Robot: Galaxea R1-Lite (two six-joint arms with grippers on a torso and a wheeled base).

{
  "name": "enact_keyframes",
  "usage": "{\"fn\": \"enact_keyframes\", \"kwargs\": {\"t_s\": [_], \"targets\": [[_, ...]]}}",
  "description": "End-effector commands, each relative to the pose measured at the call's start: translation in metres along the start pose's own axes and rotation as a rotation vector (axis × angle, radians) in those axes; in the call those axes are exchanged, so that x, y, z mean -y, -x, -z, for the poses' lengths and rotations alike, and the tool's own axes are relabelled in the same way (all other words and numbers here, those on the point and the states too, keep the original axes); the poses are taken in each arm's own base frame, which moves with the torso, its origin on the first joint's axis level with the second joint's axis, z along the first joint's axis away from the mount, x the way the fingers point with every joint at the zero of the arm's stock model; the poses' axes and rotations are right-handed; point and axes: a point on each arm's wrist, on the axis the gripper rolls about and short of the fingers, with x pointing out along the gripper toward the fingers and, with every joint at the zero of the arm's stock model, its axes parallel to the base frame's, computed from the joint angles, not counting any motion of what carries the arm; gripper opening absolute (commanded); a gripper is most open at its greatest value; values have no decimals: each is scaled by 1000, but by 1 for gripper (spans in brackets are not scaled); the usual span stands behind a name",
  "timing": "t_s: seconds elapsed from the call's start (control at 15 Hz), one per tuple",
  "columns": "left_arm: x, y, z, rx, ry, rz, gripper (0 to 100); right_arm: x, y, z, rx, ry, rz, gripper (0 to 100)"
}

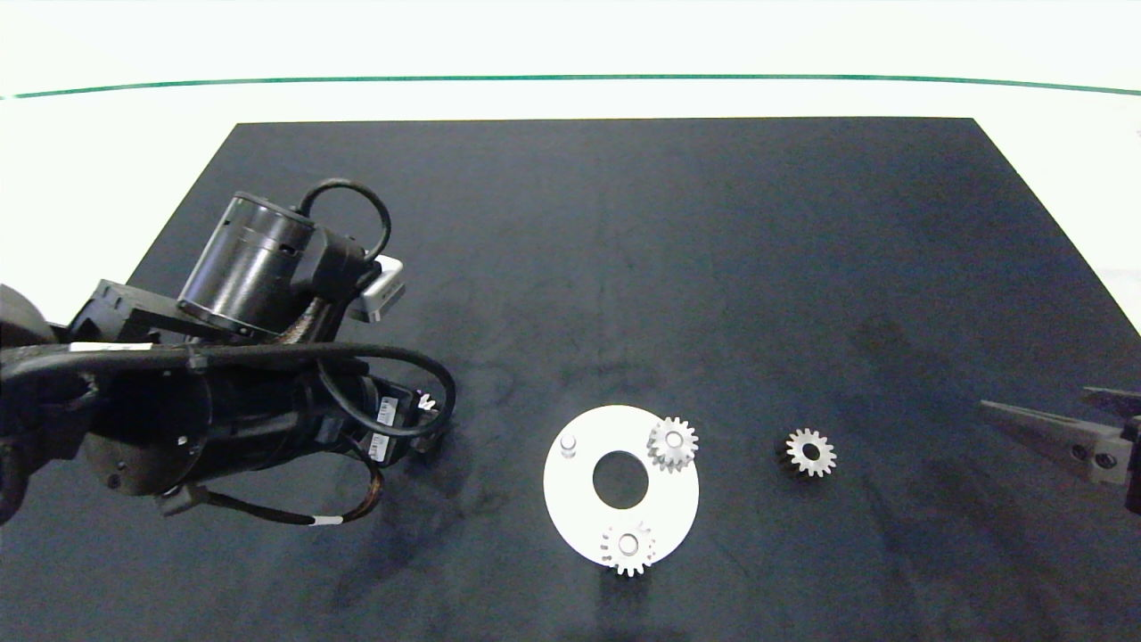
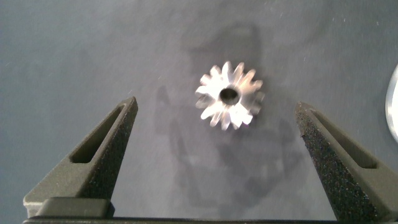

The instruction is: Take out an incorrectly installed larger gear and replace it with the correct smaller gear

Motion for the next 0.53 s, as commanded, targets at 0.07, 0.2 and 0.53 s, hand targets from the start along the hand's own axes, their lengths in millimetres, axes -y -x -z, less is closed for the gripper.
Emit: {"fn": "enact_keyframes", "kwargs": {"t_s": [0.07, 0.2, 0.53], "targets": [[-14, 29, 9, 58, 28, 2, 100, -6, -15, 6, -61, 30, -20, 100], [-23, 49, 15, 111, 52, 6, 100, -8, -26, 10, -107, 57, -19, 100], [-45, 97, 25, 252, 117, 18, 100, -14, -57, 11, -136, 147, -9, 100]]}}
